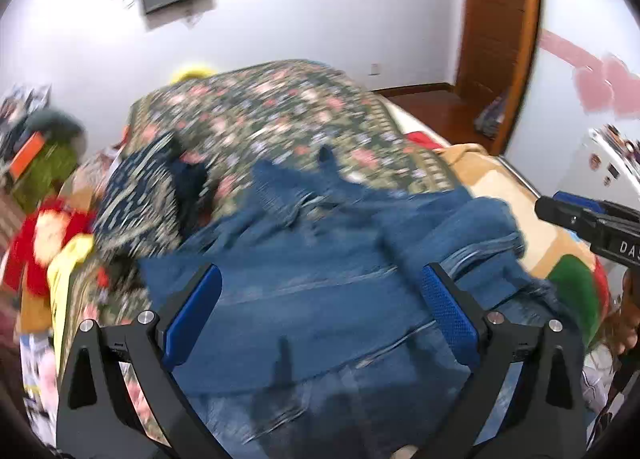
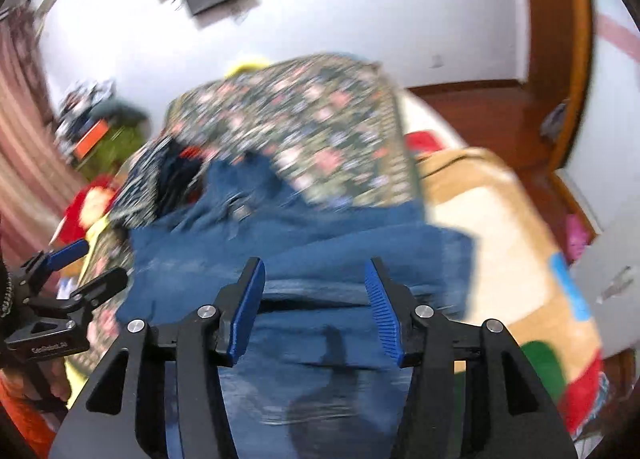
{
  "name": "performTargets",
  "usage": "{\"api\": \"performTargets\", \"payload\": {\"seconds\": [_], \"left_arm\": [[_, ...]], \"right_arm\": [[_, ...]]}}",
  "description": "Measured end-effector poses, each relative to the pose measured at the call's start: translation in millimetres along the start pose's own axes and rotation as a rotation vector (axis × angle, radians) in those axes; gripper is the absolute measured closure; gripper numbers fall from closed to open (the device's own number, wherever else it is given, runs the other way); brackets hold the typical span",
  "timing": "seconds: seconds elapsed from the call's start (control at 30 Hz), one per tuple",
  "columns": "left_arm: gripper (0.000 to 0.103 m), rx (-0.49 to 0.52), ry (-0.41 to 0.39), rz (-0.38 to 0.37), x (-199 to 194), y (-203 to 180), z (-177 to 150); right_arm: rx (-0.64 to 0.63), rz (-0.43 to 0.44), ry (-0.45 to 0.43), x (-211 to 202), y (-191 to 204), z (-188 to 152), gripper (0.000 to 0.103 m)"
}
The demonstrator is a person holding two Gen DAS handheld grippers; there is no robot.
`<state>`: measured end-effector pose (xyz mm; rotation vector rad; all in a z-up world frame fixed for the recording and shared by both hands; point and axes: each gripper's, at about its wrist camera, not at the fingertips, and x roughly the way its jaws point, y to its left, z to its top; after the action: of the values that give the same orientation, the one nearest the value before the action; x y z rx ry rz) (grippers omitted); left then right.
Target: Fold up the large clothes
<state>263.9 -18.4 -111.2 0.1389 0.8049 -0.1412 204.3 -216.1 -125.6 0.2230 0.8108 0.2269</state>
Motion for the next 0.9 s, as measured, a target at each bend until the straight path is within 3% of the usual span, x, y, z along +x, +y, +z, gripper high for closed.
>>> {"api": "performTargets", "payload": {"seconds": [0.17, 0.5, 0.6, 0.7, 0.9], "left_arm": [[0.003, 0.132, -0.007, -0.055, 15.9, -52.2, 27.5], [0.003, 0.470, 0.102, -0.161, 81.9, -160.8, 32.8], [0.003, 0.524, 0.153, -0.224, 101.9, -182.9, 28.4], [0.019, 0.588, 0.209, -0.288, 116.7, -202.7, 22.2], [0.022, 0.610, 0.321, -0.272, 158.4, -214.7, 12.3]], "right_arm": [[0.053, -0.142, -0.026, -11.7, -49.9, -3.8, 0.053], [0.208, -0.149, 0.092, 4.5, -105.2, -34.3, 0.053], [0.222, -0.154, 0.120, 7.4, -114.7, -42.4, 0.053], [0.246, -0.167, 0.136, 9.1, -126.0, -47.3, 0.053], [0.293, -0.173, 0.145, 7.7, -141.2, -51.2, 0.053]]}}
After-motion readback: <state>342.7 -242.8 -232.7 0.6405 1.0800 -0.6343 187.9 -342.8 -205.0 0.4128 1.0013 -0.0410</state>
